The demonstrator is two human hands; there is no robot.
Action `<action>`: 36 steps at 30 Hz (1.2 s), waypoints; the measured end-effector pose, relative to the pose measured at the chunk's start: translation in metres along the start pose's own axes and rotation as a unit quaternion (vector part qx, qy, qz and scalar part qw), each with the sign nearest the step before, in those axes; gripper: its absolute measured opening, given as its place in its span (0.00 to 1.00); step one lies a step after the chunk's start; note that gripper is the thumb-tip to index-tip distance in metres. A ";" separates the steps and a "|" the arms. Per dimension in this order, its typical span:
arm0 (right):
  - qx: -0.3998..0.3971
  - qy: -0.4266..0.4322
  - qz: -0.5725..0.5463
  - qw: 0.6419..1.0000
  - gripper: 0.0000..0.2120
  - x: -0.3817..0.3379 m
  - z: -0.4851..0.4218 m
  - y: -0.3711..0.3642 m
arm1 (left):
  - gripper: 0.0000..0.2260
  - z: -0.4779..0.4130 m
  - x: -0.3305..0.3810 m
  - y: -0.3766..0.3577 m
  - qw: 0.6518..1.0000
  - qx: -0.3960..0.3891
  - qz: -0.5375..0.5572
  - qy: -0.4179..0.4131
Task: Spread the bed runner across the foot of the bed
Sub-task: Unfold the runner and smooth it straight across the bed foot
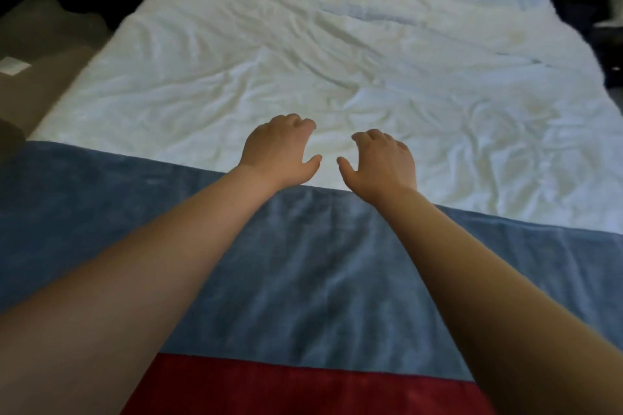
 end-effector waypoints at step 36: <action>-0.099 -0.001 -0.061 0.993 0.08 0.371 0.048 -0.198 | 0.08 -0.107 0.260 -0.297 0.993 -0.109 -0.043 -0.018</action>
Point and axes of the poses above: each hand's wrist, its own z-axis away from the middle knuckle, its own y-axis out of the back of the hand, x = y × z, the point moved 7 cm from there along -z, towards the middle knuckle, and after that the axes turned 2 degrees about z, right-handed, at the moved point
